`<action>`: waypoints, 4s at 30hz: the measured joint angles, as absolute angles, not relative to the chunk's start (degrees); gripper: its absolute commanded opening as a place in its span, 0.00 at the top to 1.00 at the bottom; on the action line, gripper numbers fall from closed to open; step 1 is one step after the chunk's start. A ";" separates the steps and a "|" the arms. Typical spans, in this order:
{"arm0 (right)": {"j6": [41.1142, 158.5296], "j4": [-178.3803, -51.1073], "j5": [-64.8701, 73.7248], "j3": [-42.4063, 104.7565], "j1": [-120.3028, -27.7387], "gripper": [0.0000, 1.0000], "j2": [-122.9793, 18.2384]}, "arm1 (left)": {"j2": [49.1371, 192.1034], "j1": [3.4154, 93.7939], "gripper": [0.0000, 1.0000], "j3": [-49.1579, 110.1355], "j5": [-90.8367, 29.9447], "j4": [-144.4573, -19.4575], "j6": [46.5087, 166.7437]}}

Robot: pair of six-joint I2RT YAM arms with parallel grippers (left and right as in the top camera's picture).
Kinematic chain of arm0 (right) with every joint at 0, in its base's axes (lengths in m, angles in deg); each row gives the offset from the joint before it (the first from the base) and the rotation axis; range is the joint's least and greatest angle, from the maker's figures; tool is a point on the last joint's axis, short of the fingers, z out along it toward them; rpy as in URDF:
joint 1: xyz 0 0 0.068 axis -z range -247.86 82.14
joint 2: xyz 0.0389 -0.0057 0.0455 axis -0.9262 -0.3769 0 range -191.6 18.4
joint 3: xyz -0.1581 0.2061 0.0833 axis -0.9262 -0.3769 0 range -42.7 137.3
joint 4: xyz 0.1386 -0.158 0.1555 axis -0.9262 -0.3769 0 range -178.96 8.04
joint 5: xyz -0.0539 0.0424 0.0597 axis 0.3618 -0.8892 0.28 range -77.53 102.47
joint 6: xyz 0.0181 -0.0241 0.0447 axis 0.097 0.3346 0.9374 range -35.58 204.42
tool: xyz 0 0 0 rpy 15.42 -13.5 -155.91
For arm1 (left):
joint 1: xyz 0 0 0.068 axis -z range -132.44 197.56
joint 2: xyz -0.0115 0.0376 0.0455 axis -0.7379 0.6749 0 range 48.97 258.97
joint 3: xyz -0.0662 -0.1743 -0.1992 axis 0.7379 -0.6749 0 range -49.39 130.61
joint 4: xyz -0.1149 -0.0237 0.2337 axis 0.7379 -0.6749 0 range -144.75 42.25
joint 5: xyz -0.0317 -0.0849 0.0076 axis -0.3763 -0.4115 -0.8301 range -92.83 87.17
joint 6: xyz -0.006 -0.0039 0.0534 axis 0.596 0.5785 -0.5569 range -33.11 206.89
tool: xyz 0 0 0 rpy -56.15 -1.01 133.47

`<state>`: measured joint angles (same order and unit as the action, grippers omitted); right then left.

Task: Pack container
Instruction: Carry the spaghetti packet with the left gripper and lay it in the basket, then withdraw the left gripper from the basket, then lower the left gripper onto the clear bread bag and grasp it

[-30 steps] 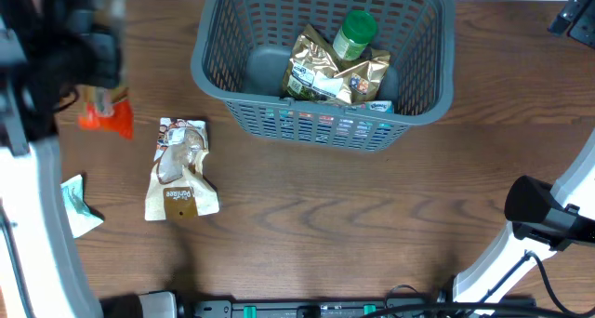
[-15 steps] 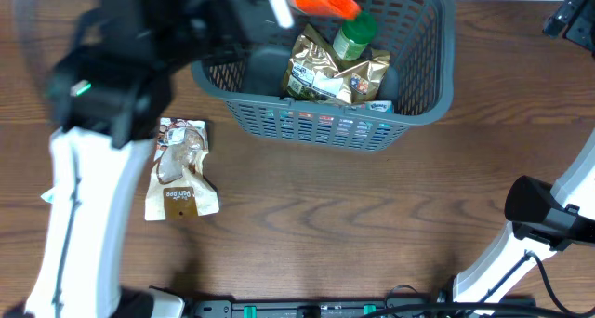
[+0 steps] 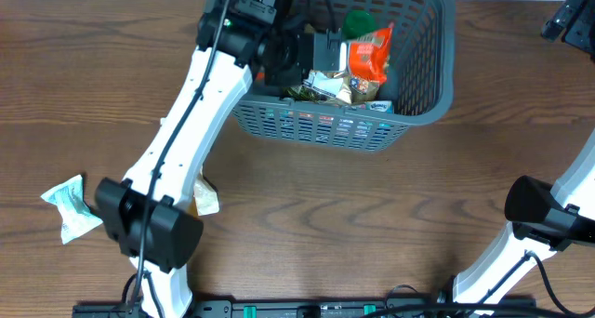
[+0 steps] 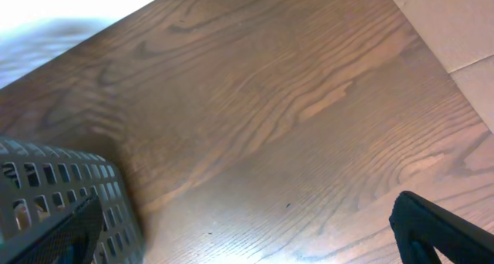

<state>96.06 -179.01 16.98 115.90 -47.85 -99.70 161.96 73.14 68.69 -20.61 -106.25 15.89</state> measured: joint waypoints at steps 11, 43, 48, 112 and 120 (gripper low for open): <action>95.49 -177.42 16.96 115.90 -47.85 0.01 -99.70 | 166.12 73.05 0.45 68.67 -20.41 -116.13 14.86; 94.23 -177.33 16.98 115.90 -47.85 0.01 -99.70 | 140.83 61.58 0.02 69.26 4.26 -113.84 60.74; 94.16 -177.33 16.96 115.90 -47.85 0.01 -99.70 | 134.10 50.78 0.02 69.68 5.44 -126.56 78.81; 92.89 -178.14 16.96 115.90 -47.85 0.01 -99.70 | 152.13 44.24 0.62 8.83 -7.54 -84.33 72.15; 92.89 -178.16 16.96 115.90 -47.85 0.01 -99.70 | 151.93 44.24 0.94 9.68 -7.98 -84.88 72.13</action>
<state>92.89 -178.16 16.96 115.90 -47.85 -99.70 151.93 44.24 9.68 -7.98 -84.88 72.13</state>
